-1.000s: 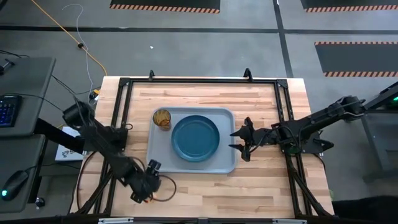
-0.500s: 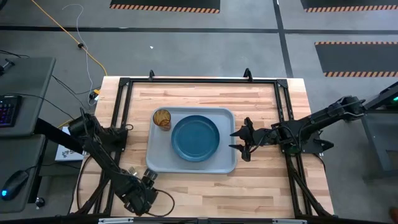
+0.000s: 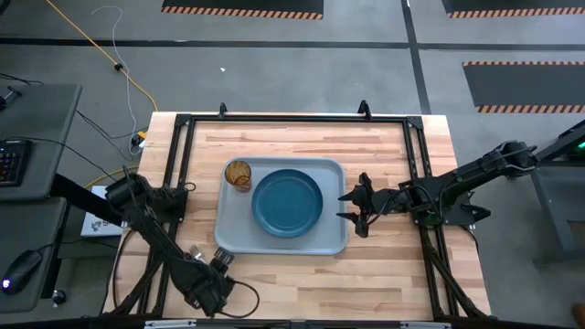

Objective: Pick and place plate/cup/fork/spoon on tray
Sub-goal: Put the orange fork on the blue tray to the right of the blue plate

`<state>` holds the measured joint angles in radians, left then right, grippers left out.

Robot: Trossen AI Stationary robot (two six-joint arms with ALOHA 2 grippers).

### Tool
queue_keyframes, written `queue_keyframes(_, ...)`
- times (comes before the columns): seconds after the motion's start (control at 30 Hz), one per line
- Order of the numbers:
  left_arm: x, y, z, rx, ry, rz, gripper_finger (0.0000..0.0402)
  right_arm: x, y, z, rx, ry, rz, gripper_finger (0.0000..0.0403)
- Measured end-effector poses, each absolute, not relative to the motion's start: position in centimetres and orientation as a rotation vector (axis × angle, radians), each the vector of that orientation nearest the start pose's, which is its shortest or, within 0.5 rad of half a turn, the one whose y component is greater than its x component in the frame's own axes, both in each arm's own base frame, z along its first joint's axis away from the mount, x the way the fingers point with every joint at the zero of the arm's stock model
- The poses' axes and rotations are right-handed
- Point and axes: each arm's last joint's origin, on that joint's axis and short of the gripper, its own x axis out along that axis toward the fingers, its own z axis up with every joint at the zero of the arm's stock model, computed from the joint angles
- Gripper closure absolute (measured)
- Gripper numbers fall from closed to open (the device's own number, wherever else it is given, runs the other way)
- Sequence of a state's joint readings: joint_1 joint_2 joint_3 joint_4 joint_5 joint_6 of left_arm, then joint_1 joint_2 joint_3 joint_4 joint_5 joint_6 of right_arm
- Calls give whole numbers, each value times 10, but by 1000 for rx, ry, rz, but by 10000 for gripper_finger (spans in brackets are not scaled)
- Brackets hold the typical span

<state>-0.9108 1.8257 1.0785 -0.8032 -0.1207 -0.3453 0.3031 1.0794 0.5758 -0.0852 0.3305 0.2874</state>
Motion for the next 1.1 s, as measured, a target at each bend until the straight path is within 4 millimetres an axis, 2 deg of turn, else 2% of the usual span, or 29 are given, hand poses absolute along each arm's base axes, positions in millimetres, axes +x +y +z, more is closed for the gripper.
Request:
queue_keyframes(0.17, 198, -236, 141, 525, 1421, -340, 343, 211, 56, 218, 97, 550, -105, 176)
queue_keyframes(0.33, 202, -232, 143, 438, 1464, -351, 350, 211, 56, 218, 98, 551, -101, 176)
queue_keyframes(0.43, 207, -233, 157, 349, 1464, -355, 350, 211, 56, 218, 98, 551, -99, 176)
queue_keyframes(0.6, 216, -236, 212, 239, 1275, -367, 350, 211, 57, 218, 100, 552, -94, 176)
queue_keyframes(0.73, 222, -225, 267, 295, 998, -313, 350, 211, 57, 218, 90, 547, -77, 176)
queue_keyframes(0.83, 225, -205, 300, 348, 799, -261, 350, 213, 59, 220, 86, 532, -27, 176)
queue_keyframes(0.97, 230, -174, 342, 352, 539, -284, 350, 216, 62, 226, 84, 480, 66, 176)
queue_keyframes(1.1, 241, -136, 355, 346, 327, -349, 350, 219, 65, 234, 61, 394, 164, 176)
